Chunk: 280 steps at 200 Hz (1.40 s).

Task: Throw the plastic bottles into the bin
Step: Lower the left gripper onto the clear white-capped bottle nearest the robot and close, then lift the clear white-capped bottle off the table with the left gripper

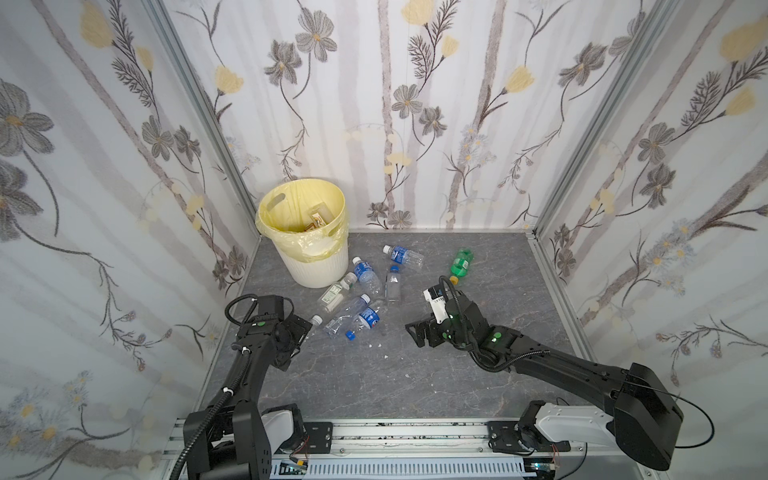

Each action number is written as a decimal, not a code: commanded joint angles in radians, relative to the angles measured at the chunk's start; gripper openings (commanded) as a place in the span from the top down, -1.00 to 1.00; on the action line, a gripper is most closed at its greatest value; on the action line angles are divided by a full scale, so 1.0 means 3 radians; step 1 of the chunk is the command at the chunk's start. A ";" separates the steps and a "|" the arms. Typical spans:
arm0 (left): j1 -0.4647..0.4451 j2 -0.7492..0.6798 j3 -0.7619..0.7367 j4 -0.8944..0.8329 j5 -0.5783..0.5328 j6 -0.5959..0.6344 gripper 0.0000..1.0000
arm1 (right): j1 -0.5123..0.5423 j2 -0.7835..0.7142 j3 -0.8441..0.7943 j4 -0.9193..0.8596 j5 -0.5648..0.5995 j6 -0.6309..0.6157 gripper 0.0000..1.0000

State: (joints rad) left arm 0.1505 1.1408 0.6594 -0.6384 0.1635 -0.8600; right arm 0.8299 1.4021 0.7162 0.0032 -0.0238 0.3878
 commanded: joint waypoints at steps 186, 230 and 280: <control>-0.0552 0.0645 0.1160 -0.0441 -0.0900 0.1977 -1.00 | -0.0005 0.0174 0.0357 -0.0134 -0.0190 -0.0001 -0.99; -0.0658 0.0898 0.1174 -0.0413 -0.1020 0.1982 -1.00 | 0.0008 0.0159 0.0447 -0.0094 -0.0372 -0.0014 -0.99; -0.0906 0.1137 0.1152 -0.0469 -0.1248 0.1916 -1.00 | 0.0107 0.0326 0.0619 -0.0016 -0.0437 0.0042 -0.99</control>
State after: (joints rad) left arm -0.1001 1.4597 1.0019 -0.7555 -0.1436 -0.2794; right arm 0.8612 1.4757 0.8757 -0.0395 -0.1390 0.3916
